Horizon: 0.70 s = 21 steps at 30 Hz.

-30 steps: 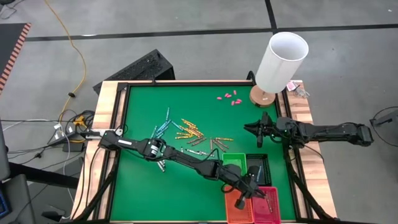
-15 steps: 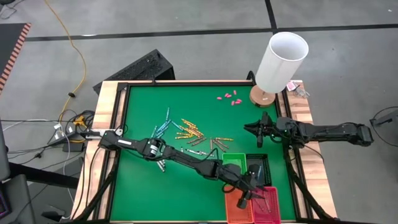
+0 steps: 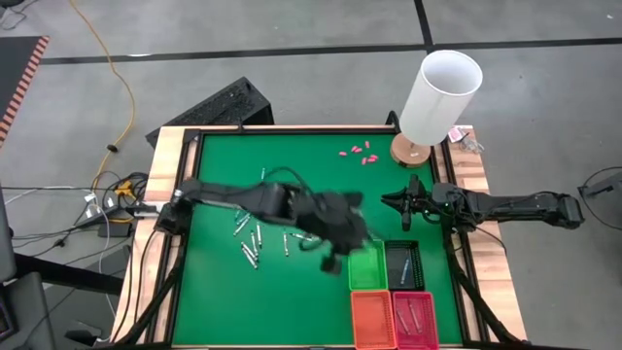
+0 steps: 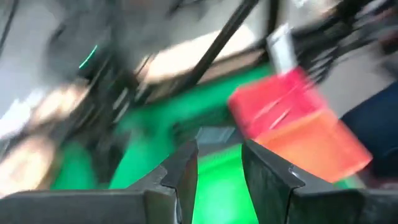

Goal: Sort crayons
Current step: Put the brown crayon into the red bin

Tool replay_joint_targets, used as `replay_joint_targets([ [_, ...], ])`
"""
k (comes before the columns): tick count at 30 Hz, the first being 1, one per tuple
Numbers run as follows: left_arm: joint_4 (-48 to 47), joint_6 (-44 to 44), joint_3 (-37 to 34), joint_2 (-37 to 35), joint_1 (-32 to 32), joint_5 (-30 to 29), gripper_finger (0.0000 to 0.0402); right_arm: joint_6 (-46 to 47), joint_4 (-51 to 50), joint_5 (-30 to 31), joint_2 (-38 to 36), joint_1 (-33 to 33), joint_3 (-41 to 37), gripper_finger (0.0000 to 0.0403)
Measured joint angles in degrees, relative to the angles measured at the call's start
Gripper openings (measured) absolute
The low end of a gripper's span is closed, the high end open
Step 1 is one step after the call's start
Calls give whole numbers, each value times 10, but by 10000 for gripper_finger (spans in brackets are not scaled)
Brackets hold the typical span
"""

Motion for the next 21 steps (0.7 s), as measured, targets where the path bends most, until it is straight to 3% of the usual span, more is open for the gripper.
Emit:
replay_joint_targets([
  [4, -142, -14, -4, -32, 14, -56, 108, 0, 0, 0, 0, 0, 0, 68],
  [8, -239, -10, -7, -48, 20, -53, 108, 0, 0, 0, 0, 0, 0, 68],
  [15, -194, -28, -144, -46, 53, 21, 108, 0, 0, 0, 0, 0, 0, 68],
  [18, -121, -41, -233, -69, 61, 53, 108, -7, 0, 0, 0, 0, 0, 68],
  [21, -16, -53, -345, -109, 62, 45, 108, -7, 0, 0, 0, 0, 0, 68],
])
